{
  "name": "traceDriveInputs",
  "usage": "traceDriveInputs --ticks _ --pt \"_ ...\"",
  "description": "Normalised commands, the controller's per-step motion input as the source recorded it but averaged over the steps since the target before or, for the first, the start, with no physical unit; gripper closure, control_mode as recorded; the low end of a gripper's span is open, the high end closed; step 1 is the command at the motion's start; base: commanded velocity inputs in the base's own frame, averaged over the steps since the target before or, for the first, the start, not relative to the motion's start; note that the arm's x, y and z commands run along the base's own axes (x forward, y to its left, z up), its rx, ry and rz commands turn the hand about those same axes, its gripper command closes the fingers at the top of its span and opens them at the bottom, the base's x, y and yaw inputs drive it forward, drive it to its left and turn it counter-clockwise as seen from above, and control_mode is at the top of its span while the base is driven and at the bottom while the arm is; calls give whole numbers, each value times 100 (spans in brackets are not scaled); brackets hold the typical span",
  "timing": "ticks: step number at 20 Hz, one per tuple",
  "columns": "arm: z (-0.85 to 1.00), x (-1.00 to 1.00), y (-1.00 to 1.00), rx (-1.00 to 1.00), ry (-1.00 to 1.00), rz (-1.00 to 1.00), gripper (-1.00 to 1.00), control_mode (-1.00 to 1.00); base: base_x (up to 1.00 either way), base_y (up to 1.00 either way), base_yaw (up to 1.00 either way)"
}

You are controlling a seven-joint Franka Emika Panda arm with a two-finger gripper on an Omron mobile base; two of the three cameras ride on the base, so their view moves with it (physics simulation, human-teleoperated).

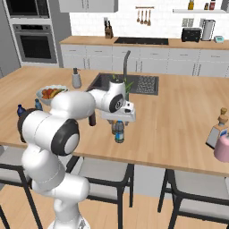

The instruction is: Move the plastic bottles in the middle to the plastics group, and the glass bottles in the middle to the glass group.

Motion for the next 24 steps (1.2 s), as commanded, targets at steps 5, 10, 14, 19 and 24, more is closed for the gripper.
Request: traceDriveInputs --ticks 5,10,14,19,24 --pt "-16 20 -5 0 0 4 -100 -100 0 0 0" --pt "-11 23 0 1 -1 3 -100 -100 0 0 0" --pt "-13 12 0 2 0 1 -100 -100 0 0 0" --pt "-25 12 0 0 0 0 -100 -100 0 0 0" --pt "-19 0 0 2 0 2 100 -100 0 0 0"
